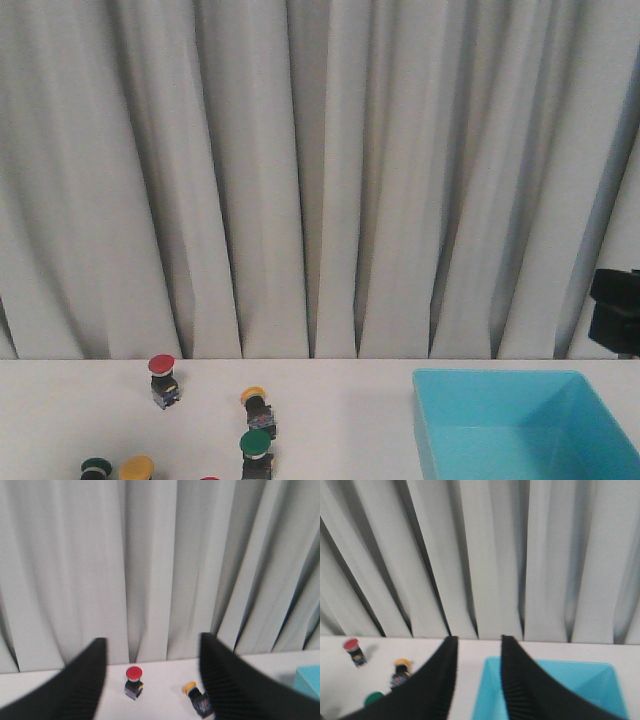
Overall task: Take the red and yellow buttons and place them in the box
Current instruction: 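Lower the left gripper over the red-capped button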
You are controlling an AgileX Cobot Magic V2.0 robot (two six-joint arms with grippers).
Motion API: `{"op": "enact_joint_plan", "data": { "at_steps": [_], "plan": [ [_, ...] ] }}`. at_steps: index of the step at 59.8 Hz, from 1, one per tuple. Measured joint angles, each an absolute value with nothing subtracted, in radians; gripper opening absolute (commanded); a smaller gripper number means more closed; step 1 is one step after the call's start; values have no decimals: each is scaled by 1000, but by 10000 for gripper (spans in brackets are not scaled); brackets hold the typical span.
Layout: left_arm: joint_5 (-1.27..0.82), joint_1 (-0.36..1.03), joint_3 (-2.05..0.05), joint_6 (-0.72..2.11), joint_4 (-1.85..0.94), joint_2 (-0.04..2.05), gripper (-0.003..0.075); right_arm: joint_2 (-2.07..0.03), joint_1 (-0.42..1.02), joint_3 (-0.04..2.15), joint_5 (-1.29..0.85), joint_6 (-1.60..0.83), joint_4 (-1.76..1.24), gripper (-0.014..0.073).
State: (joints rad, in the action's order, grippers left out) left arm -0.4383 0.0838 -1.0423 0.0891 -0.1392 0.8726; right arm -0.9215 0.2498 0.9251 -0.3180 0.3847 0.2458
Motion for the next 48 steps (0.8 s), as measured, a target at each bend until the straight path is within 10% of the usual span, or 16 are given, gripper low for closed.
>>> {"op": "enact_joint_plan", "data": {
  "at_steps": [13,48],
  "plan": [
    [-456,119,-1042,115,-182,907,714,-1044,252,925,-311,357,320,695],
    [-807,150,-1272,181,-278,1407,641,-1081,252,925,-306,357,259,569]
  ]
}}
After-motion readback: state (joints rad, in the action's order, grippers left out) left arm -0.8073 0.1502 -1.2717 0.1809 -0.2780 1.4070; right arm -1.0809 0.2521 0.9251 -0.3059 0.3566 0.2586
